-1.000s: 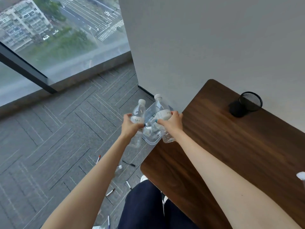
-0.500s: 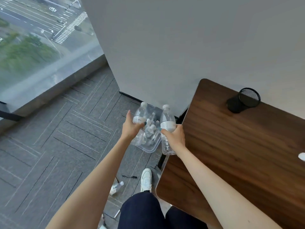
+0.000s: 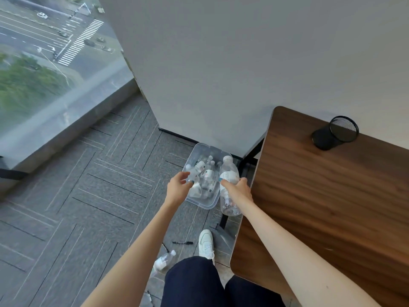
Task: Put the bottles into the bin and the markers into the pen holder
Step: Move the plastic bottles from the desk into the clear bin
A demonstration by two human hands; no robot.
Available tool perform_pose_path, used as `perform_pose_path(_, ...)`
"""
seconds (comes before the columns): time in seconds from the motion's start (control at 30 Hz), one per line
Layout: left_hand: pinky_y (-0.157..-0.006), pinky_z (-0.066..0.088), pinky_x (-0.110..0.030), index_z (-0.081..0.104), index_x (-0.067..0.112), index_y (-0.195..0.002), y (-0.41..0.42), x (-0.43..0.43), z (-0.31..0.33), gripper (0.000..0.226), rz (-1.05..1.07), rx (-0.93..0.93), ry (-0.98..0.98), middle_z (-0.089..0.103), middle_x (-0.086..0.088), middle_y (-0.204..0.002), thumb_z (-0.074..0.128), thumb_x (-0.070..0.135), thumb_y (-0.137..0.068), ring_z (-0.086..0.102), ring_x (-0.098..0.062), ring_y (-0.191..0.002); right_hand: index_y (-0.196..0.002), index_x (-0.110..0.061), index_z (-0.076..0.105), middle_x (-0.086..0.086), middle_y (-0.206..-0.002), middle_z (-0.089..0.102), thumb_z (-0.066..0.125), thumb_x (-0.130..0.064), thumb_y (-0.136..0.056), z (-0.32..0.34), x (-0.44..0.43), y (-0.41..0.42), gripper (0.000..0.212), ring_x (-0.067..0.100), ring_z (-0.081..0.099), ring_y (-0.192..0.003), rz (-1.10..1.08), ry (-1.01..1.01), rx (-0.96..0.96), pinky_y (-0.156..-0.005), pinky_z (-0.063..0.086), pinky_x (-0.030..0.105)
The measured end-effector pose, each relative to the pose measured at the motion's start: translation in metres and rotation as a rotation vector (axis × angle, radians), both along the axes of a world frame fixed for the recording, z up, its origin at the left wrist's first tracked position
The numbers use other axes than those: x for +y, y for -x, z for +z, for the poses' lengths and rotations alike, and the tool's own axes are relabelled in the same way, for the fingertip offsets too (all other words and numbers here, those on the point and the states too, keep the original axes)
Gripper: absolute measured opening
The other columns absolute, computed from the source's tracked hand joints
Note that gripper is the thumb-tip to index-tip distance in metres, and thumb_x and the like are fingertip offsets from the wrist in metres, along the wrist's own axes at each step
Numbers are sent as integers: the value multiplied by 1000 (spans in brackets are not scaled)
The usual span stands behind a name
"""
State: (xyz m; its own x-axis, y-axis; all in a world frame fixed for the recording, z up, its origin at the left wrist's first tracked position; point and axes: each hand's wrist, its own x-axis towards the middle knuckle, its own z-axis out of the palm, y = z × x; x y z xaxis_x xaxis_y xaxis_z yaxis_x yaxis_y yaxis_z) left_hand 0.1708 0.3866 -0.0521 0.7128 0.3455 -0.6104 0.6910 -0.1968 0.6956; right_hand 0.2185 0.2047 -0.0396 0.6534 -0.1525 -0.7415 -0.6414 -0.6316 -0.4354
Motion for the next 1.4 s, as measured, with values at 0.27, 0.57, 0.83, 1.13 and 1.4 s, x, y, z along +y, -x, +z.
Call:
perform_pose_path(0.27, -87, 49, -31, 65, 9, -116, -3, 12, -7, 26, 25, -10, 20, 69, -8, -113, 59, 8, -90, 64, -20, -108, -141, -8, 28, 11, -141, 43, 58, -55, -86, 9, 27, -48, 78, 33, 53, -120, 24, 34, -84, -85, 44, 38)
perform_pose_path(0.57, -86, 45, -29, 68, 11, -110, -13, 6, -6, 23, -52, -12, 20, 69, -6, -110, 58, 7, -90, 63, -21, -103, -116, -13, 50, 2, -124, 53, 52, -25, -96, 3, 15, -25, 23, 16, 51, -93, 103, 94, -297, -76, 42, 31)
perform_pose_path(0.83, -83, 50, -26, 69, 6, -106, -35, -24, 7, 21, -144, -71, 47, 71, -9, -105, 58, 2, -89, 65, -19, -96, -102, -16, 63, -1, -107, 63, 51, -11, -94, 7, -17, -16, 15, 19, 62, -98, 0, -11, -350, -85, 52, 38)
perform_pose_path(1.13, -64, 47, -15, 67, 6, -101, -59, -99, 29, 19, -286, -112, 105, 69, -13, -95, 54, -1, -89, 64, -21, -83, -93, -21, 63, 0, -94, 66, 51, -11, -93, 26, -78, -15, 16, 21, 67, -86, -144, -52, -412, -77, 55, 38)
perform_pose_path(1.4, -76, 53, -36, 67, 14, -95, -59, -186, 43, 18, -395, -124, 103, 72, -12, -92, 56, 3, -87, 67, -25, -87, -91, -19, 64, -4, -83, 64, 52, -11, -92, 40, -175, -2, 15, 18, 69, -77, -273, -67, -440, -74, 58, 39)
